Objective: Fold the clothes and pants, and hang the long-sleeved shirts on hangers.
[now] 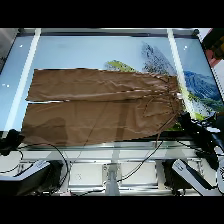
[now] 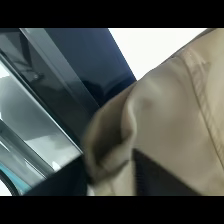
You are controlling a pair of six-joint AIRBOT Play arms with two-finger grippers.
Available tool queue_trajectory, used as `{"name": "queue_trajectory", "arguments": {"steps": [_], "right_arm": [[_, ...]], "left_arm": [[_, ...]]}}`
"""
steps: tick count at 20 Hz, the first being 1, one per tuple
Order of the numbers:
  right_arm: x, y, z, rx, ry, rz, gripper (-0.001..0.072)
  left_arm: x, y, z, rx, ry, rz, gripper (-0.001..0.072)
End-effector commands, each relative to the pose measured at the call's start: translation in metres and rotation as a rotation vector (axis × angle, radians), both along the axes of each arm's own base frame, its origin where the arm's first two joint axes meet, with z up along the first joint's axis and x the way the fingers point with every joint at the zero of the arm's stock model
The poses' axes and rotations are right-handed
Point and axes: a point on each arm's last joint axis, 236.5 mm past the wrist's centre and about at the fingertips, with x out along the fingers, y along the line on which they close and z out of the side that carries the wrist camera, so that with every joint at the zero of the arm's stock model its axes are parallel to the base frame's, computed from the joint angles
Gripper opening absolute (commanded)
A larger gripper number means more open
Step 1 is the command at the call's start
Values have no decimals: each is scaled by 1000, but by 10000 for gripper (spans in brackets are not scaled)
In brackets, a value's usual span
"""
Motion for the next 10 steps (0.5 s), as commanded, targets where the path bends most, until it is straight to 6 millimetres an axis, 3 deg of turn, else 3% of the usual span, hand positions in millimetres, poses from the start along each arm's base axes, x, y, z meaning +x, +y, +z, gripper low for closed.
{"name": "queue_trajectory", "arguments": {"steps": [1,2,4,7,10], "right_arm": [[0,3,0,11,1,8,33],[-1,6,0,20,2,15,33],[-1,10,0,32,3,25,33],[0,18,10,42,-17,57,32],[5,27,37,44,-80,78,31]], "left_arm": [[-1,-1,-3,-11,4,-4,210],[-1,-4,-2,-21,4,-9,196],[-1,-7,3,-21,-2,-19,20],[1,-9,20,25,-29,-85,17],[5,-4,42,130,-67,-151,16]]}}
